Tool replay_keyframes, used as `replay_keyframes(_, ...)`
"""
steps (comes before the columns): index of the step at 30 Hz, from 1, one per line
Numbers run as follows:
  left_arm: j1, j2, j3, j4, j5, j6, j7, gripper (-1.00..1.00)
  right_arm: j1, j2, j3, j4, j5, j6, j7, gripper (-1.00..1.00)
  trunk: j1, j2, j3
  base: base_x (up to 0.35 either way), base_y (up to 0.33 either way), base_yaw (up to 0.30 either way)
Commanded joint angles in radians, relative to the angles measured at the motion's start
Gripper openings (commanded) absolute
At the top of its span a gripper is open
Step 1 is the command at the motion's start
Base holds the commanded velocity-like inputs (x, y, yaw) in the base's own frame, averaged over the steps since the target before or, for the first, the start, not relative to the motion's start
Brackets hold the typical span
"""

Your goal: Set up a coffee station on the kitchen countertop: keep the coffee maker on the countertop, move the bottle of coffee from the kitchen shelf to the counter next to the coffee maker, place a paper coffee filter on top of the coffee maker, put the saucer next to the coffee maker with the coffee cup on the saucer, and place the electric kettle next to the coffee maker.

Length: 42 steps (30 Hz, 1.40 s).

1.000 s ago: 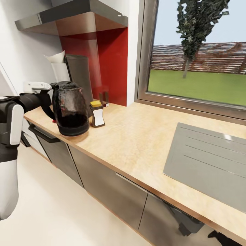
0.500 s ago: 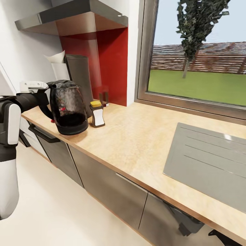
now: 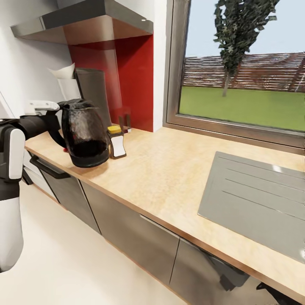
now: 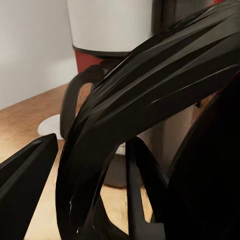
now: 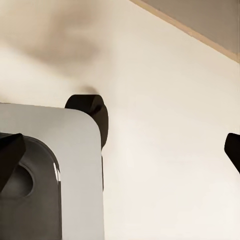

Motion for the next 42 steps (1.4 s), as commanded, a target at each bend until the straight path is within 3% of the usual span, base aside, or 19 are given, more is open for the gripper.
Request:
replay_keyframes(1, -0.001, 0.000, 0.001, -0.001, -0.001, 0.005, -0.010, -1.00, -0.002, 0.000, 0.008, 0.004, -0.009, -0.006, 0.006, 1.00, 0.000, 0.000, -0.001, 0.000, 0.000, -0.032)
replay_keyframes(3, -0.001, 0.000, 0.002, -0.001, -0.002, 0.005, -0.047, -1.00, -0.002, 0.000, 0.009, 0.004, -0.009, -0.006, 0.005, 1.00, 0.000, 0.000, -0.001, 0.000, 0.000, -0.057)
replay_keyframes(7, -0.001, 0.001, 0.003, -0.001, -0.002, 0.005, -0.059, -1.00, -0.002, 0.000, 0.009, 0.004, -0.009, -0.006, 0.004, 1.00, 0.000, 0.000, -0.001, 0.000, 0.000, -0.059)
replay_keyframes(42, -0.001, 0.003, 0.003, 0.001, -0.007, 0.004, -0.061, -1.00, -0.002, 0.000, 0.008, 0.004, -0.009, -0.006, 0.002, 1.00, 0.000, 0.000, -0.001, -0.022, 0.050, -0.038)
